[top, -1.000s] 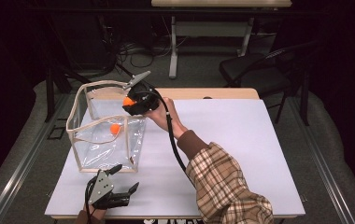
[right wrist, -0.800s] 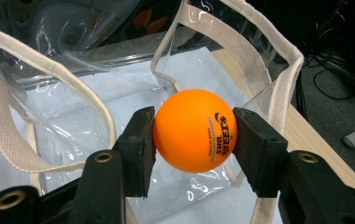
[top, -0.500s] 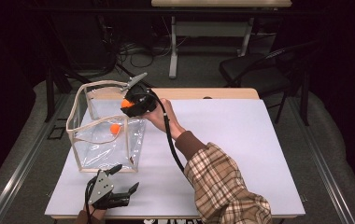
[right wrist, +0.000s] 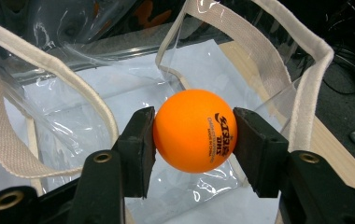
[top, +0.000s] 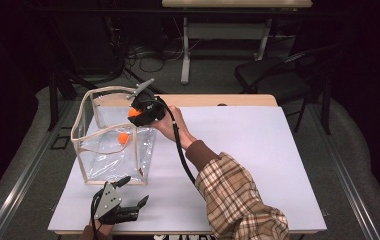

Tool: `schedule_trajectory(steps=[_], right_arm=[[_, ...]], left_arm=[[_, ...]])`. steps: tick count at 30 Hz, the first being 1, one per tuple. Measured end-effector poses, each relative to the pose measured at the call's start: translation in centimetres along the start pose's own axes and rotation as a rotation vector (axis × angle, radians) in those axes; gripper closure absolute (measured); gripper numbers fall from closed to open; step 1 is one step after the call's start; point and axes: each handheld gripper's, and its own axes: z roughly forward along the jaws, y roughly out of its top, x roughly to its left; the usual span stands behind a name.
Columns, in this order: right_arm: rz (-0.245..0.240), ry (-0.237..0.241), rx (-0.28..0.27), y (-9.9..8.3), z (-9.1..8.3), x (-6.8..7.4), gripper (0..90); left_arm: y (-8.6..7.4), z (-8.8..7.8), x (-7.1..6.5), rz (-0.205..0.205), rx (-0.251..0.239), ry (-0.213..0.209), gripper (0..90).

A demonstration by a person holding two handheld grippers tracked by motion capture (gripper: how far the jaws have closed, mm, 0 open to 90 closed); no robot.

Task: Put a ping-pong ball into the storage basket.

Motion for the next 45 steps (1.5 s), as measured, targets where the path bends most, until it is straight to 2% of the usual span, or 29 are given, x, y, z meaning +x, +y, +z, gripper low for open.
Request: schedule_trajectory(steps=[11,16,19,22,29,36,37,38,45], right_arm=[[0.038,0.010,-0.028,0.0,-1.1,-0.6,34.6],[0.039,0.017,-0.042,-0.5,-1.9,-1.0,24.5],[0.059,0.022,-0.047,-0.8,-2.4,-1.2,19.3],[0.059,0.028,-0.058,-1.2,-2.8,-1.4,16.1],[0.054,0.028,-0.071,-1.9,-4.2,-1.7,14.4],[0.058,0.026,-0.071,-2.0,-4.4,-1.7,14.3],[0.059,0.018,-0.074,-2.9,-5.5,-1.9,14.3],[0.059,0.018,-0.074,-2.9,-5.5,-1.9,10.9],[0.061,0.005,-0.072,-4.6,-6.7,-2.3,7.8]], left_arm=[[0.0,0.0,0.0,-0.006,0.001,-0.002,15.9],[0.0,0.0,0.0,-0.006,0.001,-0.002,15.9],[0.0,0.0,0.0,-0.008,0.001,-0.002,15.9],[0.0,0.0,0.0,-0.007,0.001,-0.002,15.9],[0.0,0.1,0.0,-0.005,0.003,-0.001,15.9],[0.0,0.1,0.0,-0.007,0.004,0.003,15.9],[0.0,0.1,0.0,-0.007,0.004,0.003,15.9],[0.0,0.2,0.0,-0.008,0.005,0.003,15.9],[0.0,0.1,-0.1,-0.006,0.006,0.005,15.9]])
